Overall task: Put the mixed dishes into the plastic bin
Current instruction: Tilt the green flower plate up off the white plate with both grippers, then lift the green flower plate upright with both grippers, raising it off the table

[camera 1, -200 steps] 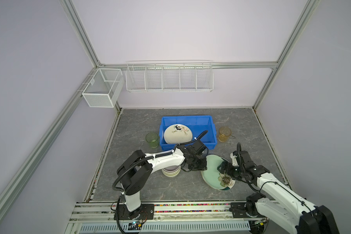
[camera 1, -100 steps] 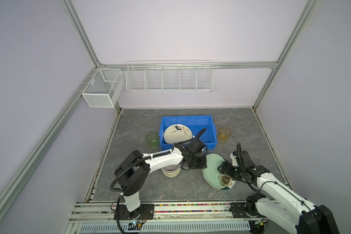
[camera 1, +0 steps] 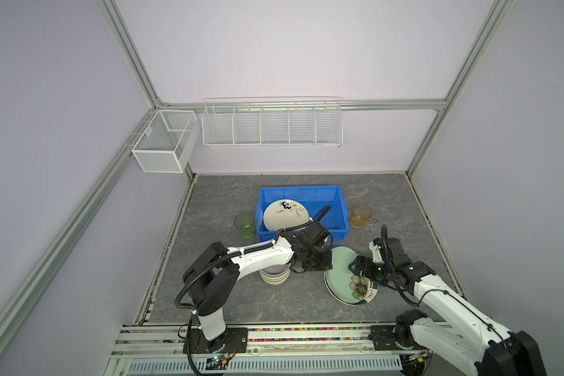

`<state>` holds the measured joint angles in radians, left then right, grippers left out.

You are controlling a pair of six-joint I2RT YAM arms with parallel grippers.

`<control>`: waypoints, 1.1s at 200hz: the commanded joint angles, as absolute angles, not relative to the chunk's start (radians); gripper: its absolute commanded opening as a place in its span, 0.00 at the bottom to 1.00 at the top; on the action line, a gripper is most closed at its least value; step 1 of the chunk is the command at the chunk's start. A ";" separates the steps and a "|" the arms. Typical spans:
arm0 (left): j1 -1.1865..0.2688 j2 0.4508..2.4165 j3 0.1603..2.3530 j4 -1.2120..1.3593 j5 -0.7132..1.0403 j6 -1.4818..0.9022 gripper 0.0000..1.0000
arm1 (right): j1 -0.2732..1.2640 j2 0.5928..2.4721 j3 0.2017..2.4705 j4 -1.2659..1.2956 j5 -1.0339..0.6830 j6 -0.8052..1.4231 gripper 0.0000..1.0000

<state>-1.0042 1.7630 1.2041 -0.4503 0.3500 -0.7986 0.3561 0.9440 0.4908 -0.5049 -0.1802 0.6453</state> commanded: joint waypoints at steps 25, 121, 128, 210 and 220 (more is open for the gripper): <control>-0.979 1.683 1.201 -0.399 0.385 -0.811 0.00 | 0.354 0.890 0.580 -0.606 -0.181 0.607 0.89; -0.925 1.529 1.193 -0.360 0.479 -0.815 0.00 | 0.238 0.792 0.686 -0.731 -0.337 0.580 0.89; -0.920 1.518 1.195 -0.362 0.484 -0.810 0.00 | 0.223 0.784 0.692 -0.734 -0.362 0.576 0.89; -0.849 1.389 1.184 -0.405 0.561 -0.753 0.00 | 0.164 0.741 0.722 -0.663 -0.577 0.600 0.90; -0.843 1.374 1.175 -0.393 0.576 -0.758 0.00 | 0.164 0.736 0.712 -0.629 -0.614 0.617 0.91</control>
